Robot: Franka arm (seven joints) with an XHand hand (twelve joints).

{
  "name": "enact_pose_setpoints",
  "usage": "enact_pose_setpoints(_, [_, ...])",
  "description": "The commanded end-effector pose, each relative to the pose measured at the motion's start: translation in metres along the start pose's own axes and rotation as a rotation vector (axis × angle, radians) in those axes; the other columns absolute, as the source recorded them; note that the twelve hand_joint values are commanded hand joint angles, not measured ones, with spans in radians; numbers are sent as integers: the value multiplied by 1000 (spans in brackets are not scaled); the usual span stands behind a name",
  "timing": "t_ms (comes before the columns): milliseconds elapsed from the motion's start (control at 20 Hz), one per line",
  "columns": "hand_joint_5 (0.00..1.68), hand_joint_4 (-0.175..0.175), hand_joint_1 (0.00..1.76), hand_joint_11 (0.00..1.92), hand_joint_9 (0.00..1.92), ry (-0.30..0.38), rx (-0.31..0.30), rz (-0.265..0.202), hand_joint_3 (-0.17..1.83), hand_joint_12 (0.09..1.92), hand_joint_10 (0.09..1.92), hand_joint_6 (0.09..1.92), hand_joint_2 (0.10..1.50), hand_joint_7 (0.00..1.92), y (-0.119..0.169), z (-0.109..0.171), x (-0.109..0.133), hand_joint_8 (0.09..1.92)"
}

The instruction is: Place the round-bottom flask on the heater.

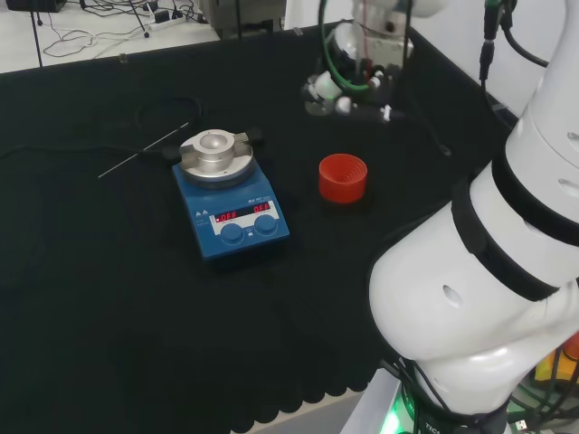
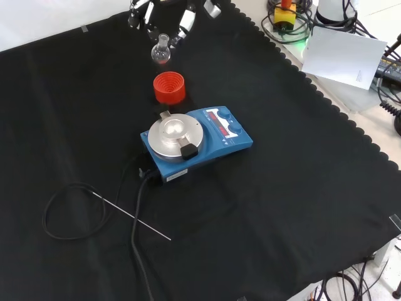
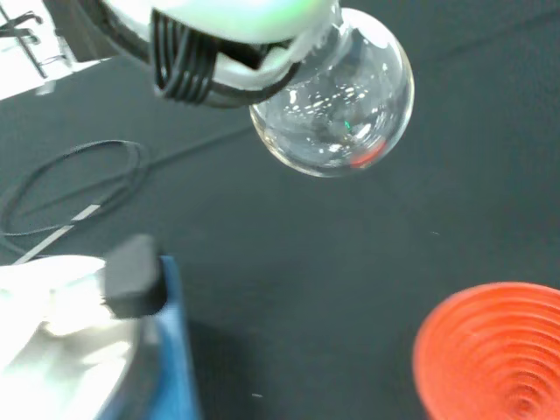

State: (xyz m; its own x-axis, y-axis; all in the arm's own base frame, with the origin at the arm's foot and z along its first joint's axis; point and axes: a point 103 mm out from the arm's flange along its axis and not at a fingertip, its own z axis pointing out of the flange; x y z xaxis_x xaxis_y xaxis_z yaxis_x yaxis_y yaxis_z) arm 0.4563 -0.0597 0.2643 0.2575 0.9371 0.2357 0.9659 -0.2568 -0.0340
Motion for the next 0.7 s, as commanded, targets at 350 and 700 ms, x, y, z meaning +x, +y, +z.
enact_pose_setpoints(350, [1174,102,1116,177,577,-19,76,-153,710,1385,610,872,677,330,23,9,108,665])
enact_pose_setpoints(700, [1178,98,1119,177,574,-28,123,-197,721,1386,612,871,670,326,34,32,140,666])
